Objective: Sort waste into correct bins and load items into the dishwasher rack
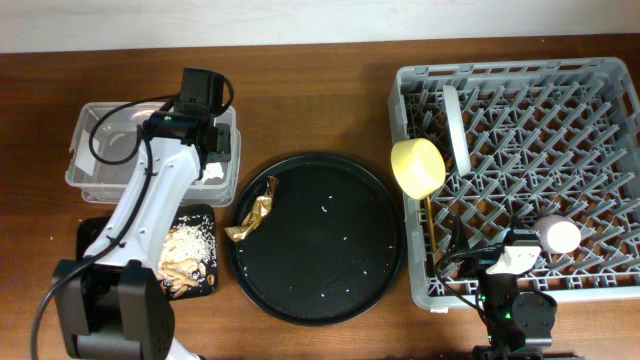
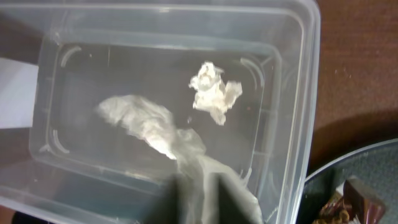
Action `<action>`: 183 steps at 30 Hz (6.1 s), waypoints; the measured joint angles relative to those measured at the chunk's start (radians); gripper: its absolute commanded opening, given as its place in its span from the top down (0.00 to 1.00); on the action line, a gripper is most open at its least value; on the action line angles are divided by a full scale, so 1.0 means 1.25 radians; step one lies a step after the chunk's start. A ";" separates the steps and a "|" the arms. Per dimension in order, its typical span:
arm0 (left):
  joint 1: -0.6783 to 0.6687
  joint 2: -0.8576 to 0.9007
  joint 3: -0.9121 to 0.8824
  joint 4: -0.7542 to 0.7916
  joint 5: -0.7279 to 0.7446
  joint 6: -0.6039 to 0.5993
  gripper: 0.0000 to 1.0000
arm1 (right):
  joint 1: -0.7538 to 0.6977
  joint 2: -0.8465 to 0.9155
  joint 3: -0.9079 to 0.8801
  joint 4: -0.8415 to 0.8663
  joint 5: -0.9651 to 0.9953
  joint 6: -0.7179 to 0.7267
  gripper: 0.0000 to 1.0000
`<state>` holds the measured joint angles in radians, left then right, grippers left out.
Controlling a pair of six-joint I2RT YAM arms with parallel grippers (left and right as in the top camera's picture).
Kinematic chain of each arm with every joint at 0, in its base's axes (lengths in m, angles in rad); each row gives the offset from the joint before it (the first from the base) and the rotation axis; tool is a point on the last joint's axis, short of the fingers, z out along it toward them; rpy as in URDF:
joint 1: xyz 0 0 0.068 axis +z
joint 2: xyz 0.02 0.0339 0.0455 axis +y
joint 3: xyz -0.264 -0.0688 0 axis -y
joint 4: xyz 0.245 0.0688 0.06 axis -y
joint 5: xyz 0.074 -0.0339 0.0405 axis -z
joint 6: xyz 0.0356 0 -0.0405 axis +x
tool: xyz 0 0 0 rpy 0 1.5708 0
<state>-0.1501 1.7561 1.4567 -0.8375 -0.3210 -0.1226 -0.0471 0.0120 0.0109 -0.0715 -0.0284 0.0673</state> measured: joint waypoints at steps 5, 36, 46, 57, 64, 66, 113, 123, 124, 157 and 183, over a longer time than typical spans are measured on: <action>0.000 0.000 0.000 0.006 -0.016 0.029 0.97 | 0.000 0.000 0.000 0.000 0.000 -0.001 0.02; 0.058 -0.049 0.076 -0.043 0.163 0.148 0.00 | 0.000 -0.001 0.000 0.000 0.000 0.000 0.02; 0.080 -0.123 0.123 -0.173 0.166 0.074 1.00 | 0.000 0.000 0.000 0.000 0.000 0.000 0.02; 0.077 -0.126 0.062 0.010 0.142 0.096 0.00 | 0.000 0.000 0.000 0.000 0.000 0.000 0.01; 0.044 -0.018 0.115 -0.104 0.089 0.014 0.00 | 0.000 0.000 0.000 0.000 0.000 0.000 0.02; 0.047 -0.016 0.153 -0.144 0.154 0.017 0.00 | 0.000 -0.001 0.000 0.000 0.000 0.000 0.02; -0.123 -0.119 -0.061 -0.026 -0.065 -0.124 0.71 | 0.000 0.000 0.000 0.000 0.000 0.000 0.02; 0.031 -0.163 -0.049 -0.084 0.078 -0.066 0.01 | 0.000 -0.001 0.000 0.000 0.001 0.000 0.01; 0.031 -0.223 -0.042 -0.115 0.091 -0.066 0.01 | 0.000 0.000 0.000 0.000 0.000 0.000 0.02; 0.009 -1.393 -1.086 0.546 0.195 -0.021 0.01 | 0.000 0.000 0.000 0.000 0.000 -0.001 0.02; 0.009 -1.395 -1.152 0.608 0.195 -0.021 0.01 | 0.000 0.000 0.000 0.000 0.000 0.000 0.02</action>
<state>-0.1383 0.0128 0.0162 -0.0780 -0.0769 -0.1490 -0.0471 0.0120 0.0109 -0.0715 -0.0284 0.0669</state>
